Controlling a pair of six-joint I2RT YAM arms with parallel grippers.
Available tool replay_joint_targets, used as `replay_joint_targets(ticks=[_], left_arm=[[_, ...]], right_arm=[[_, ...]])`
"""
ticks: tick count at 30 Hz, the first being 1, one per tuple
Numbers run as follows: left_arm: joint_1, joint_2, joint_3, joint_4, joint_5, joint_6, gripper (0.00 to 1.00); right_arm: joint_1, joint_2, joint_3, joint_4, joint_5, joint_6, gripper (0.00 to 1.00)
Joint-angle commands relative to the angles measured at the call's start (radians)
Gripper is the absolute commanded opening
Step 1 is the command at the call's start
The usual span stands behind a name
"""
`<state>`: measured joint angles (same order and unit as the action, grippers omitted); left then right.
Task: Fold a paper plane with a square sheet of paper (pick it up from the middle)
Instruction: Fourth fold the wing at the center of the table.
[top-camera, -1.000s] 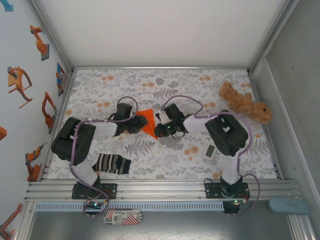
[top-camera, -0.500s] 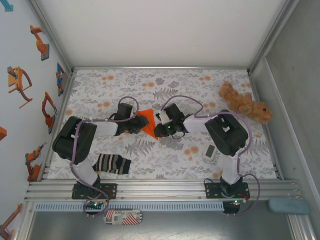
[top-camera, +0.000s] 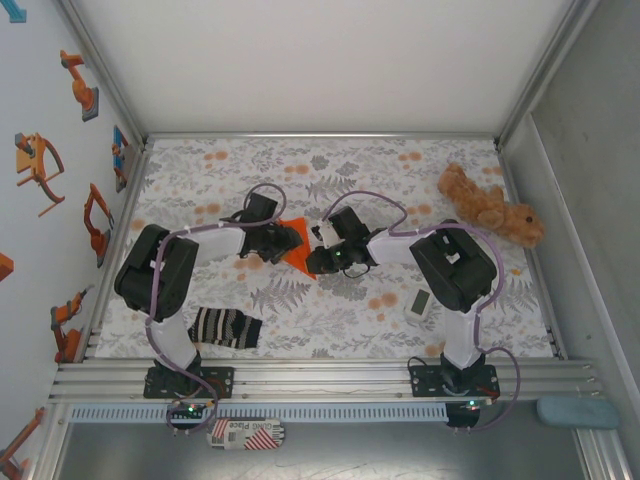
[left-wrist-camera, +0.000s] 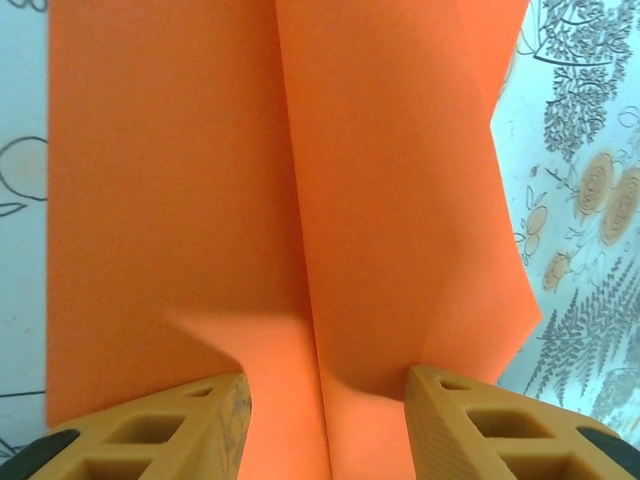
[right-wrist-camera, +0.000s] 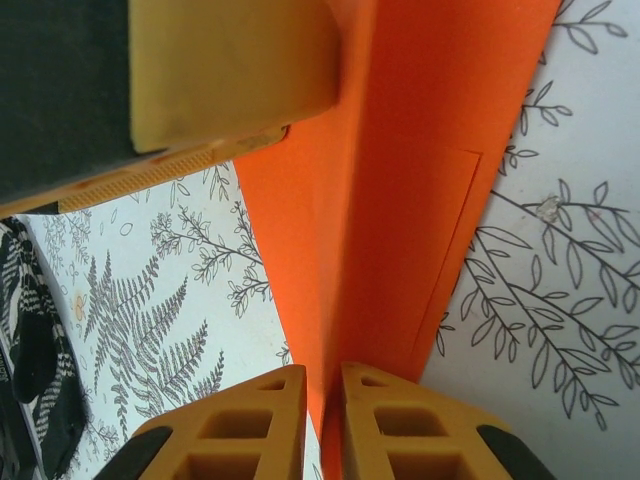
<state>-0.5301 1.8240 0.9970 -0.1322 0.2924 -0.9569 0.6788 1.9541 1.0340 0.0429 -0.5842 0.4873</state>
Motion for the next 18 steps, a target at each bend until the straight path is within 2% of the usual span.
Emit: replay_joint_targets(ticks=[1, 18], left_arm=[[-0.007, 0.1, 0.0, -0.273, -0.122, 0.0, 0.46], [-0.007, 0.199, 0.049, -0.372, -0.13, -0.021, 0.55]], right_arm=[[-0.01, 0.016, -0.027, -0.019, 0.062, 0.008, 0.16], [-0.019, 0.014, -0.041, -0.021, 0.132, 0.038, 0.15]])
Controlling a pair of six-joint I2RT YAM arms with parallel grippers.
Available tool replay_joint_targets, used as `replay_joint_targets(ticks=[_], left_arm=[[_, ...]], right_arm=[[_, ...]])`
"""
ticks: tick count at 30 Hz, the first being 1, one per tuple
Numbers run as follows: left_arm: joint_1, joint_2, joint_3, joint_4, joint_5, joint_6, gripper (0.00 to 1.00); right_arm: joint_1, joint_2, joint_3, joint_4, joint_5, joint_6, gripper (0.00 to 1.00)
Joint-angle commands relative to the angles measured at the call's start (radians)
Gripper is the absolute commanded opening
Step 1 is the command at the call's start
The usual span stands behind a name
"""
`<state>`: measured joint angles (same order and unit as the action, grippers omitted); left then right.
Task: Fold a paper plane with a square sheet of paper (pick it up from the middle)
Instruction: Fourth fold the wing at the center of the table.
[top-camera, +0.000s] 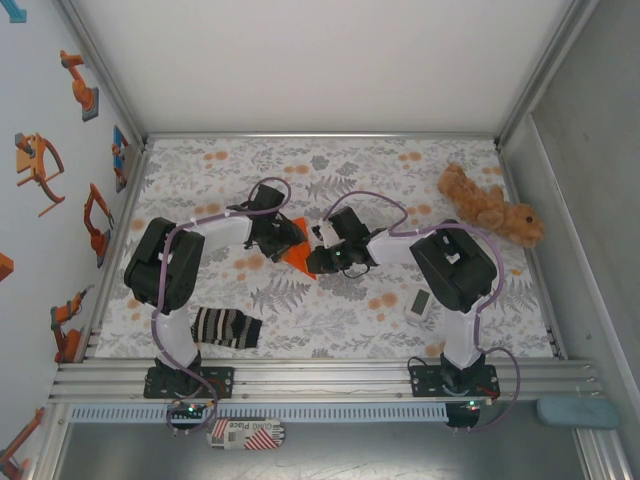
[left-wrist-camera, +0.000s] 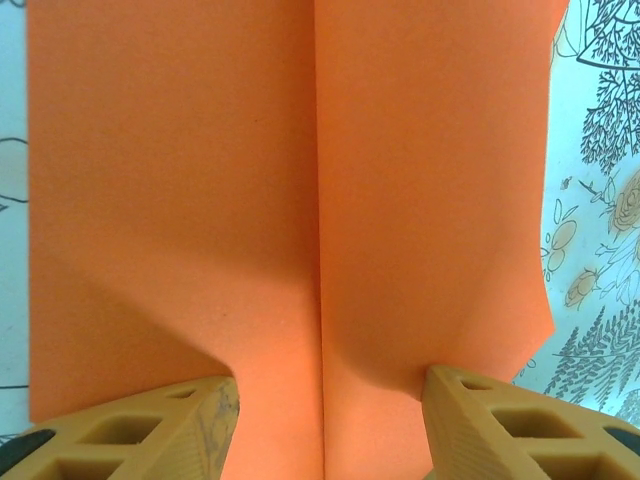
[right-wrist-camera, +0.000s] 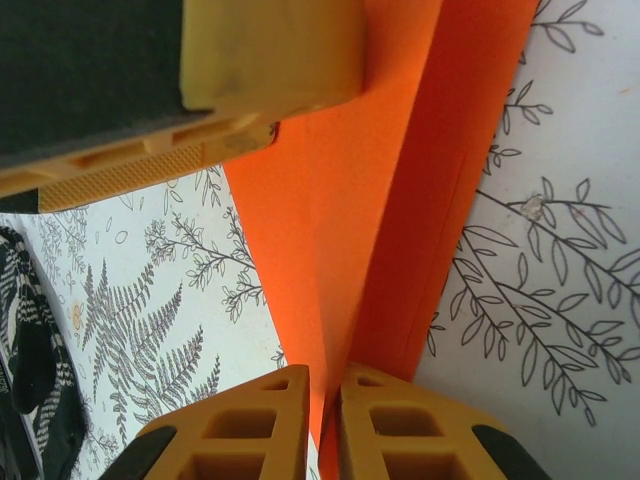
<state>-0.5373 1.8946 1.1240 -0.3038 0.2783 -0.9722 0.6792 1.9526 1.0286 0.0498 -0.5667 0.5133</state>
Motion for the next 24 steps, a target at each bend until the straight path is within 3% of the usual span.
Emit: replay_joint_targets(ticks=[1, 10, 24], left_arm=[[0.0, 0.131, -0.078, -0.202, -0.116, -0.007, 0.55], [0.003, 0.141, -0.084, -0.201, -0.116, -0.014, 0.54], [0.016, 0.077, -0.038, -0.135, -0.037, 0.051, 0.57]], right_arm=[[-0.021, 0.011, -0.038, -0.028, 0.118, 0.014, 0.15], [-0.021, -0.013, -0.032, -0.02, 0.114, 0.017, 0.07], [-0.054, 0.042, -0.03, 0.022, -0.054, 0.047, 0.0]])
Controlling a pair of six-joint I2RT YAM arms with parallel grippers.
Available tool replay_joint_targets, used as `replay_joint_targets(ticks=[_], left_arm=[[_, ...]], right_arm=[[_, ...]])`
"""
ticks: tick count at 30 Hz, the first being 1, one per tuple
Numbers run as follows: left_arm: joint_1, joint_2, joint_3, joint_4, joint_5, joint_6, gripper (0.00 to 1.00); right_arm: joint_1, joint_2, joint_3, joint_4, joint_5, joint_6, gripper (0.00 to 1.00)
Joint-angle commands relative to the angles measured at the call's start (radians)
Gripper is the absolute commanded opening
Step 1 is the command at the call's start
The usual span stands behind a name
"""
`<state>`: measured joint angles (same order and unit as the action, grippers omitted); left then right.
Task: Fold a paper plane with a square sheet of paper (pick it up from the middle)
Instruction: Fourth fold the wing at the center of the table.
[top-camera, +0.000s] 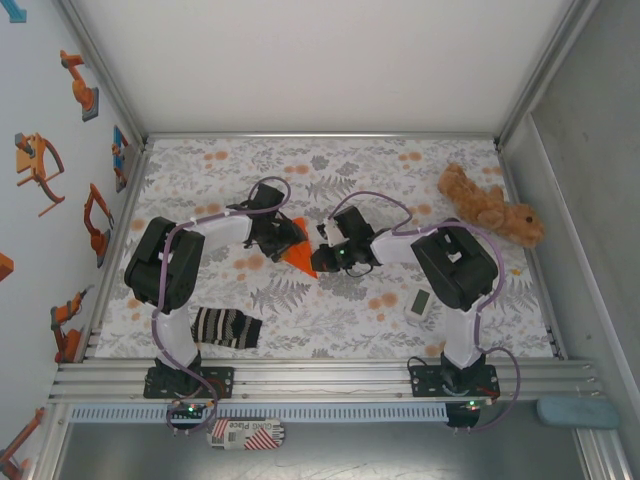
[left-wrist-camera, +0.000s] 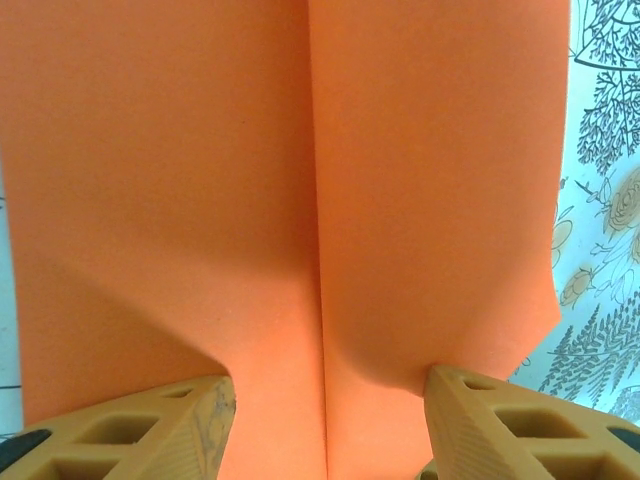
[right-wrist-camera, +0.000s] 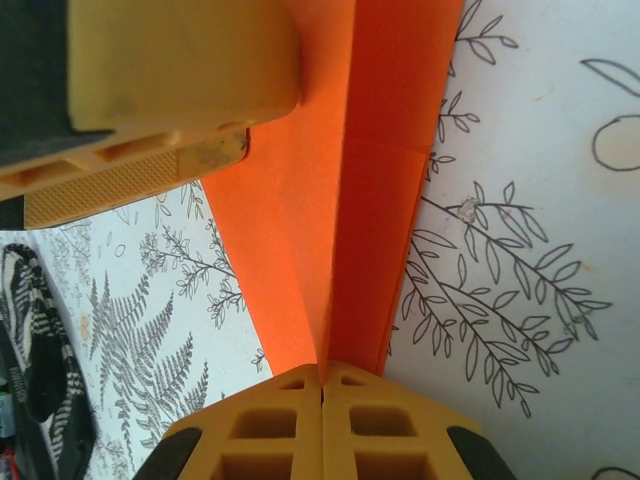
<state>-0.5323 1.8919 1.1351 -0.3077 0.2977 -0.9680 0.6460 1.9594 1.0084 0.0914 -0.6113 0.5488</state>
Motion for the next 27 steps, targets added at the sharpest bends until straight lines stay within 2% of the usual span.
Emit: replay_joint_targets(ticks=[1, 6, 9, 13, 17, 20, 27], left_arm=[[0.014, 0.07, -0.042, -0.113, -0.039, 0.06, 0.57], [0.022, -0.027, 0.028, 0.014, 0.058, 0.12, 0.63], [0.025, -0.095, 0.047, 0.041, 0.053, 0.131, 0.64], [0.044, -0.173, -0.029, 0.07, 0.002, 0.118, 0.62], [0.061, -0.234, -0.139, 0.189, 0.045, 0.126, 0.55], [0.058, -0.252, -0.192, 0.279, 0.102, 0.143, 0.46], [0.046, -0.214, -0.284, 0.498, 0.212, 0.135, 0.29]], right_arm=[[-0.023, 0.04, -0.008, -0.019, -0.021, 0.011, 0.0], [-0.033, 0.069, 0.01, -0.025, -0.081, 0.027, 0.0], [-0.036, 0.075, 0.01, -0.014, -0.107, 0.045, 0.0], [-0.045, 0.091, 0.012, 0.01, -0.146, 0.076, 0.0], [-0.058, 0.106, 0.023, 0.024, -0.19, 0.108, 0.0], [-0.07, 0.118, 0.023, 0.045, -0.227, 0.135, 0.0], [-0.085, 0.14, 0.018, 0.087, -0.279, 0.184, 0.0]])
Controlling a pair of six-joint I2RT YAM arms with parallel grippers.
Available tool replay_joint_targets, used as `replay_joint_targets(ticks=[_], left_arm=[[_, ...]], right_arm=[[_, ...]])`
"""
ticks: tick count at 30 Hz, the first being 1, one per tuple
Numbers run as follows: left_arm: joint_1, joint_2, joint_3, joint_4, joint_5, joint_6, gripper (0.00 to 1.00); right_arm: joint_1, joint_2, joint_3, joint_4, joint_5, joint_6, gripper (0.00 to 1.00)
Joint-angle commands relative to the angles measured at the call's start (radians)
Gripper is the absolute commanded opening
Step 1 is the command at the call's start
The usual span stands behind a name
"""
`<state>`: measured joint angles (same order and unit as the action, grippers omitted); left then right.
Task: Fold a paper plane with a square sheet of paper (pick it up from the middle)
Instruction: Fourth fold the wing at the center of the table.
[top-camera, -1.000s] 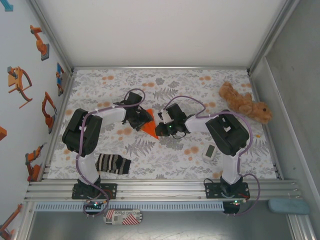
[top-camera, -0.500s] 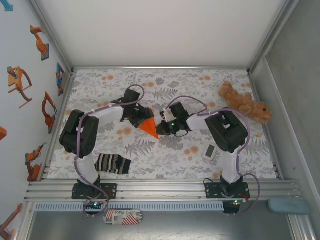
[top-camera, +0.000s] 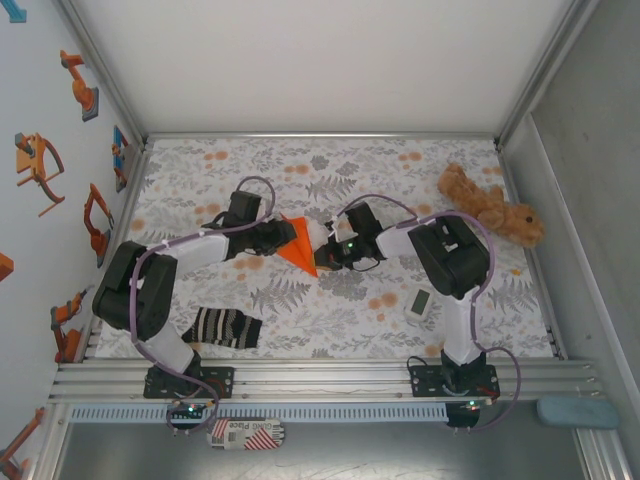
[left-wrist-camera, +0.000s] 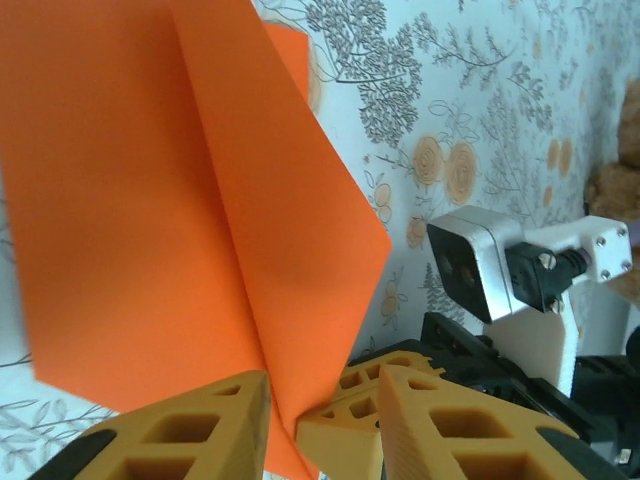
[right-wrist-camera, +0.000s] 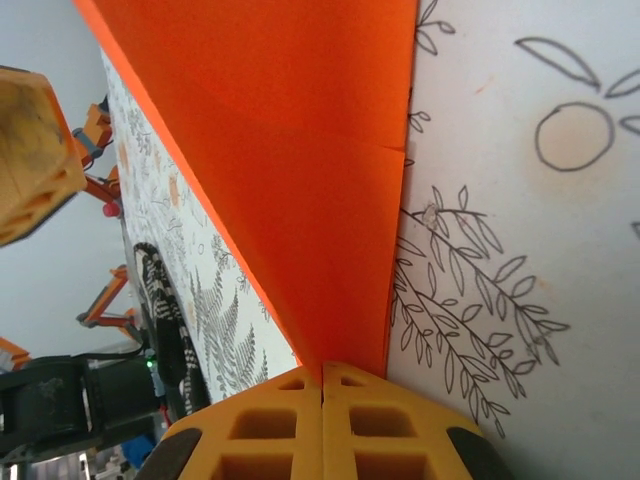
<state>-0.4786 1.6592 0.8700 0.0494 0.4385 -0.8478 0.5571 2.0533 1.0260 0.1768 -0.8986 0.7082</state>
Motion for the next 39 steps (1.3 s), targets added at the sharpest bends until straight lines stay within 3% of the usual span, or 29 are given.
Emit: replay_joint_targets(ticks=[1, 14, 24, 33, 39], left_arm=[[-0.009, 0.024, -0.028, 0.164, 0.076, 0.009, 0.27], [-0.011, 0.171, -0.012, 0.325, 0.17, -0.052, 0.13], [-0.011, 0.214, -0.007, 0.322, 0.164, -0.058, 0.12], [-0.012, 0.229, 0.01, 0.297, 0.155, -0.058, 0.12], [-0.012, 0.229, 0.018, 0.264, 0.136, -0.052, 0.11]], right_arm=[[0.003, 0.048, 0.0, 0.0, 0.007, 0.026, 0.0], [-0.003, 0.053, 0.003, -0.029, 0.016, 0.017, 0.0], [-0.005, 0.052, 0.008, -0.085, 0.04, -0.014, 0.0], [-0.006, 0.048, 0.011, -0.116, 0.062, -0.034, 0.08], [-0.007, 0.048, 0.011, -0.141, 0.083, -0.052, 0.07]])
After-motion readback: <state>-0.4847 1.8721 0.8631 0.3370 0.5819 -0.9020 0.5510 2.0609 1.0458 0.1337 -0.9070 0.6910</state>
